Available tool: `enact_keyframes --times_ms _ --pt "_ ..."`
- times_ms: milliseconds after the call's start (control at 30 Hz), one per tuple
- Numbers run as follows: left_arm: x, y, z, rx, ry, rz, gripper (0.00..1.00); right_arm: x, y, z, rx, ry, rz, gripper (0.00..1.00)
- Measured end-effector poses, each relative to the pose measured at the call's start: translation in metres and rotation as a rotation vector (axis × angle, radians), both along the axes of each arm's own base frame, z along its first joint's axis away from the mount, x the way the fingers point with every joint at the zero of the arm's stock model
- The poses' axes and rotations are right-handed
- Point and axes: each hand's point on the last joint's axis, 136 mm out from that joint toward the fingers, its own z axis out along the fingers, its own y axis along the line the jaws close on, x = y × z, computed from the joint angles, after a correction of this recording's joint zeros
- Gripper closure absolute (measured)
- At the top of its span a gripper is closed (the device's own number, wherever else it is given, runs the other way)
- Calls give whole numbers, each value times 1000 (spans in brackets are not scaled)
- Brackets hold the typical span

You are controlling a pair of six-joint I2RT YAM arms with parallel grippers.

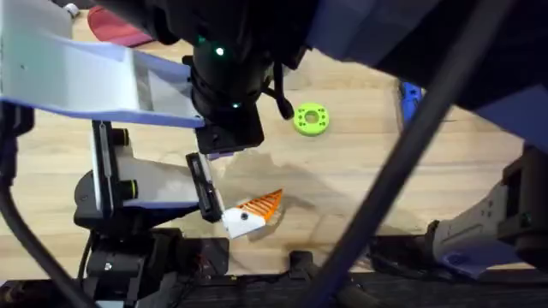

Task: Pick up the gripper from the table and insert it into the empty holder that is missing its gripper. Then pick up a screw, insert it into the mounting hole, and use the screwdriver to tighten it. Finally, clean up the table by picking up the vegetable and placing it into the bucket.

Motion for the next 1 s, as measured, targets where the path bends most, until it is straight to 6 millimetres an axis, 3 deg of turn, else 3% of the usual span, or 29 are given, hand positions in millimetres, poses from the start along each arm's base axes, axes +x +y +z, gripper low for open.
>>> enact_keyframes --times_ms 1000 --pt "0 0 0 0 0 0 13 6 -3 0 -15 -28 -10 995"
